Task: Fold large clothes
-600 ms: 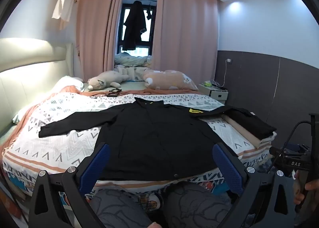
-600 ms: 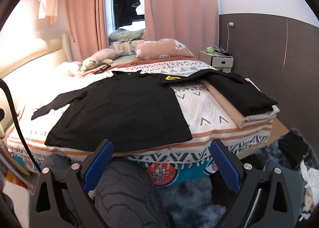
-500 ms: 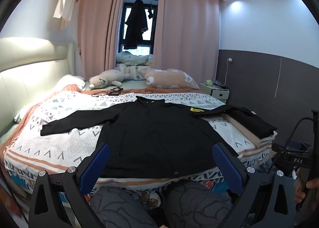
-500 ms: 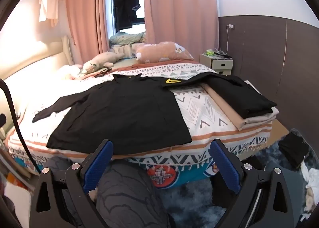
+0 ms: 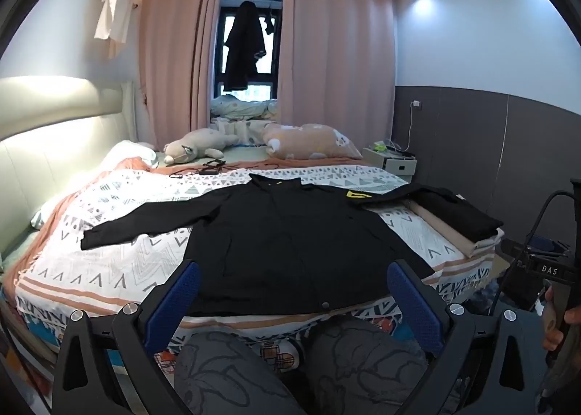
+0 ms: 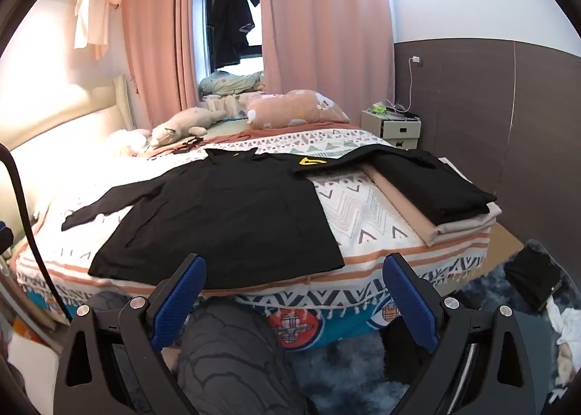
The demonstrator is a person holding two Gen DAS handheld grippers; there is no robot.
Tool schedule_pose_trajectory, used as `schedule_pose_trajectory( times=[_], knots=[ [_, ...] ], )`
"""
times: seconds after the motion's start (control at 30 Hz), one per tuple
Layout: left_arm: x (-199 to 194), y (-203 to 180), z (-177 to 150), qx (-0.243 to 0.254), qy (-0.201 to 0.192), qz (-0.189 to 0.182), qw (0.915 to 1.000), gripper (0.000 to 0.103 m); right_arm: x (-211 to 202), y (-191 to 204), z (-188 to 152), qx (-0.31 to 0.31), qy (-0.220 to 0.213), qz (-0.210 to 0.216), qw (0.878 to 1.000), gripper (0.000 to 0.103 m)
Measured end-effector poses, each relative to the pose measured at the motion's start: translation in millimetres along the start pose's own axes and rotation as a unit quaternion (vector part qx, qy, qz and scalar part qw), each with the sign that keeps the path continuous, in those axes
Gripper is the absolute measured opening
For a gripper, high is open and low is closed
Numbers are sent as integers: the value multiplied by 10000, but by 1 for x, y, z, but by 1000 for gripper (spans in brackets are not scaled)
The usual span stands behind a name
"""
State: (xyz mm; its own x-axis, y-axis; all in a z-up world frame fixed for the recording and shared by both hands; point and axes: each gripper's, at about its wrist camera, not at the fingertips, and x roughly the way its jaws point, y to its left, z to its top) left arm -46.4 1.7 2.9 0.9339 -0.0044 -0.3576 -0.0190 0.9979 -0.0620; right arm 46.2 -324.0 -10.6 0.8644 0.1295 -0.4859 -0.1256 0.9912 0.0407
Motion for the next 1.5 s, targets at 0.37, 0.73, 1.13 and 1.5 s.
schedule_pose_trajectory(
  times=[0.37, 0.73, 1.13, 1.5],
  knots=[
    [2, 4, 2, -104, -5, -51, 9999, 103, -6, -1, 3, 45, -31, 15, 10000, 98],
    [-2, 2, 3, -116, -44, -36, 9999, 103, -6, 2, 6, 101, -32, 142, 9998, 98],
    [-4, 9, 11, -222, -77, -48, 9997, 103, -4, 8, 7, -15, -169, 275, 9995, 98],
    [0, 12, 13, -188, -46, -60, 9998, 103, 4, 7, 2, 23, -116, 236, 9996, 98]
  ],
)
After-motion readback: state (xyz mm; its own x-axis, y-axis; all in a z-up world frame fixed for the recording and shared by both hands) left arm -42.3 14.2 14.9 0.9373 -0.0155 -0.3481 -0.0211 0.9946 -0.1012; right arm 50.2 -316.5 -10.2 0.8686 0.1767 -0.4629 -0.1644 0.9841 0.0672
